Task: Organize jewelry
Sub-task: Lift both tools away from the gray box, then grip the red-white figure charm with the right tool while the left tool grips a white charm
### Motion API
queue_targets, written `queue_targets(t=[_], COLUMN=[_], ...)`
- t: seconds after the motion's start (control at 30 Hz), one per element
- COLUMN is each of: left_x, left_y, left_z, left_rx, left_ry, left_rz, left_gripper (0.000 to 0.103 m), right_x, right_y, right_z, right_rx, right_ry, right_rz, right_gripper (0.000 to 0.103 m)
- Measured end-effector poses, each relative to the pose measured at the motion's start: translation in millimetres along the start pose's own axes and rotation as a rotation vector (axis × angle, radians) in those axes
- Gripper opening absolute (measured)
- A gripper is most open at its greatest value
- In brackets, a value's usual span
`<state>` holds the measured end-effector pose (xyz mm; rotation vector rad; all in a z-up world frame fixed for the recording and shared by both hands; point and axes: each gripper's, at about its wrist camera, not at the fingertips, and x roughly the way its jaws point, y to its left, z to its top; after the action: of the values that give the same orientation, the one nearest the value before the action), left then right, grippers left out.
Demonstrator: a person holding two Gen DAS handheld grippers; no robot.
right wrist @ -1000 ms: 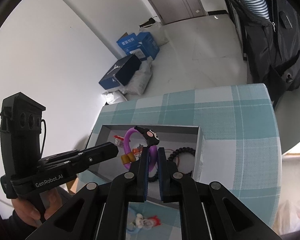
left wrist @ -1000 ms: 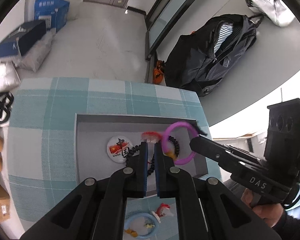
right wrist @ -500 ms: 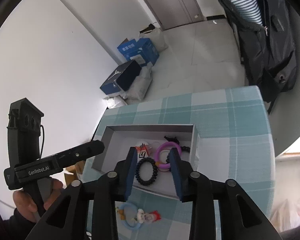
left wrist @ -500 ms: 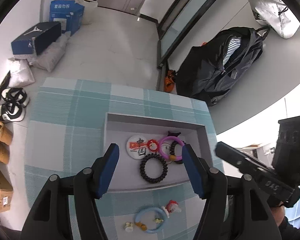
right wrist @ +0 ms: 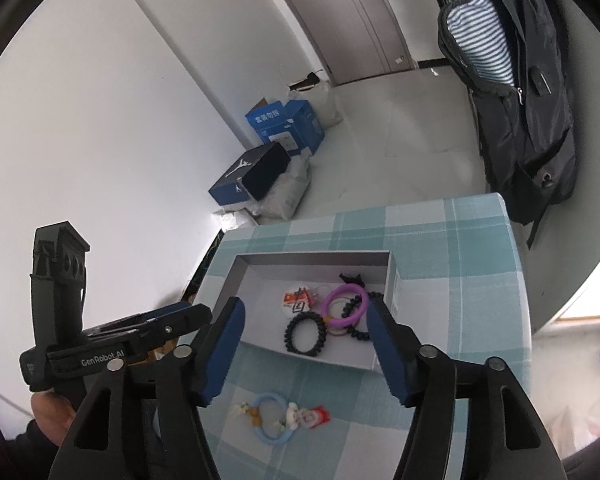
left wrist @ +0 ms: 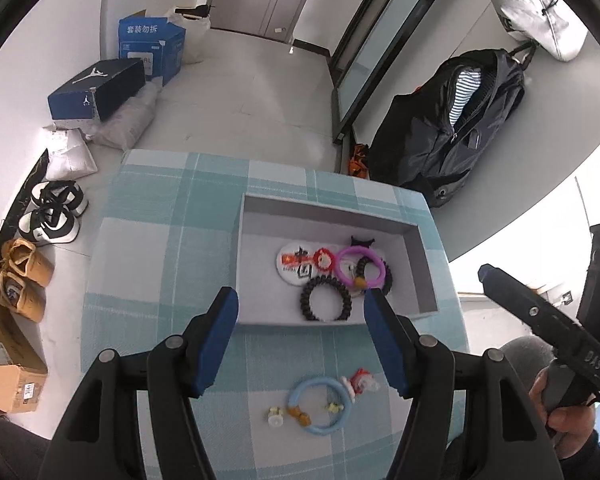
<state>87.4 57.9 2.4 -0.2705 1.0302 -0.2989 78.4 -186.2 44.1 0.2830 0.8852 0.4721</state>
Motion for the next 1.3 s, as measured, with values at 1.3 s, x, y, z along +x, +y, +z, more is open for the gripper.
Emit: queue_targets(t=[1.3], left_x=[5.2], left_y=[26.5], left_z=[-87.5], left_rx=[-0.032], left_ry=[0.015], left_rz=[0.197], left_gripper=[0.071], right_x=[39.9], right_y=[1.8], right_z=[-98.7], right_rx=[-0.018], right_ry=[0.175], right_rz=[-0.005], right_gripper=[0.077])
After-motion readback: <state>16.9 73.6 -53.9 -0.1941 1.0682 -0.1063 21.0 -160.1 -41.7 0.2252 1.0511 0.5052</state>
